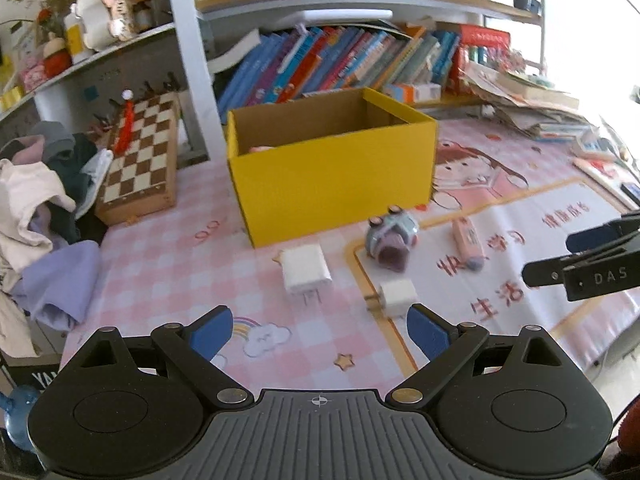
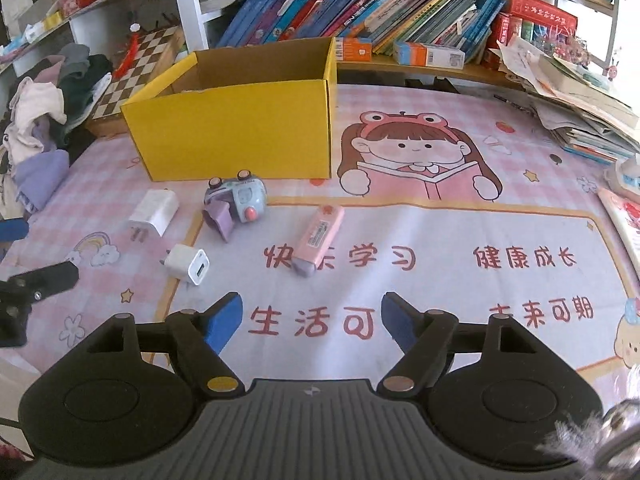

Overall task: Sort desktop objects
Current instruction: 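Move both tools toward the small white adapter and pink USB stick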

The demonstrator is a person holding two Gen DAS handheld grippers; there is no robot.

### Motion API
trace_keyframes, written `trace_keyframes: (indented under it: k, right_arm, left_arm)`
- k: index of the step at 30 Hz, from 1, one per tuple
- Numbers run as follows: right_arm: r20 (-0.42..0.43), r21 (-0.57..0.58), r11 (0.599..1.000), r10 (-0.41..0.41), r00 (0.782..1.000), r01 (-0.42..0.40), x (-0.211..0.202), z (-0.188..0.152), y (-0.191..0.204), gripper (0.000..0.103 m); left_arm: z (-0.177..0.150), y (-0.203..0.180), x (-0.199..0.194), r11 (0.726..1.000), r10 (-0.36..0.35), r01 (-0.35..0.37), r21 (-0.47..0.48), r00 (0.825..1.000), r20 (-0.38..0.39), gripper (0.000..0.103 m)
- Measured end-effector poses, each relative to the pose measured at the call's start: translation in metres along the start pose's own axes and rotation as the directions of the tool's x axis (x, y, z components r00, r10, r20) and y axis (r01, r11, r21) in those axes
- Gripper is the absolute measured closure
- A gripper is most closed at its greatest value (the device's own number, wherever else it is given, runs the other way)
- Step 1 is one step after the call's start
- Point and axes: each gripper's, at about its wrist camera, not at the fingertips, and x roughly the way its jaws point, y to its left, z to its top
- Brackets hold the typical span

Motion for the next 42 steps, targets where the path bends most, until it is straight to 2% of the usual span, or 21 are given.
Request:
trace_keyframes:
  k: [10, 26, 42]
  right_arm:
    - [-0.054, -0.139, 0.990, 0.016, 0.998, -0.023, 0.006, -0.012, 0.026, 0.010]
    - [-0.058, -0.165, 0.986, 0.027, 0.998, -0.037, 0.021, 0.003, 0.022, 0.010]
    - [-0.041, -0.177, 0.984, 0.017, 0.999, -0.024, 0.033, 0.022, 0.006, 0.010]
  left_arm:
    - [-0.004, -0.006, 0.003, 1.000, -0.003, 0.003, -0.001, 1.000, -0.016, 0.007]
    - [0.002, -0.002, 0.014, 0.999, 0.031, -0.032, -0.026, 0.999, -0.021, 0.007]
    - [0.017, -0.014, 0.032, 1.000, -0.003, 0.003, -0.005, 1.000, -0.014, 0.007]
